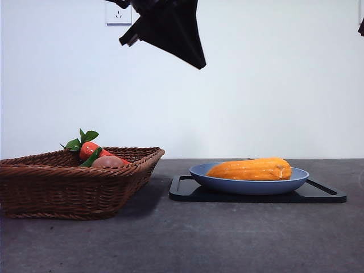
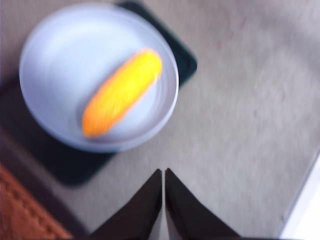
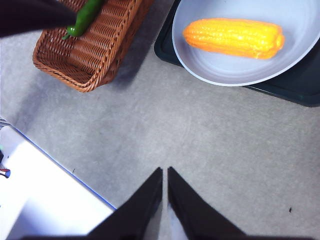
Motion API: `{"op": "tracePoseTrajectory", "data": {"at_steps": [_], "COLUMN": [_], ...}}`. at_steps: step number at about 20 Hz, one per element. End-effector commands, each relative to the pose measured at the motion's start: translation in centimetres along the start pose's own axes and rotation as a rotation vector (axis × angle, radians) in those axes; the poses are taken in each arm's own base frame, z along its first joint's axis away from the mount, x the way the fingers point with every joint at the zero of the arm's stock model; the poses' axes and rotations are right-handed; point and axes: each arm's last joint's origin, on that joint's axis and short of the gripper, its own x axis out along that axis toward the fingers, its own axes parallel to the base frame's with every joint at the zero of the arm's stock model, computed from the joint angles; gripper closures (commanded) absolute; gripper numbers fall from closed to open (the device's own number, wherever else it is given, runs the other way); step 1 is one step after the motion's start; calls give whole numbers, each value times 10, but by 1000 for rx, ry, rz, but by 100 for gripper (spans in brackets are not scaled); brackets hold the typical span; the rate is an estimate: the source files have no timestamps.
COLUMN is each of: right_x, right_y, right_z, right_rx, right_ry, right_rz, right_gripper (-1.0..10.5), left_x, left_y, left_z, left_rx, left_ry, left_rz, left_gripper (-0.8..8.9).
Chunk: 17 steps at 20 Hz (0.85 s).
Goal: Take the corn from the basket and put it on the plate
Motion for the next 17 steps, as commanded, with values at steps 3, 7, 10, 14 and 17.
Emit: {"op": "tracePoseTrajectory", "data": {"at_steps": [3,7,10,14,17], "right_x": [-2,-2,-2,-2,-2], "right_y": [2,2,2,2,2], "right_z": [4,4,4,4,4], "right_rx": [-20,-20,-20,-20,-21], "right_ry": [-12,-12,-12,-13,-13], "right_rz": [3,3,3,3,3], "right_gripper": [944,944,944,944,944], "left_x": [-4,-30,-84,-166,-201], "left_y": [-3,19,35,55,62], "left_z": [13,20,23,-7,-54], "left_rx": [110,81,94,51,24], "left_ry": [-96,-191,-347,-549,-700], "left_rz": [-3,124,211,395,549], "left_gripper": [806,806,806,806,806]}}
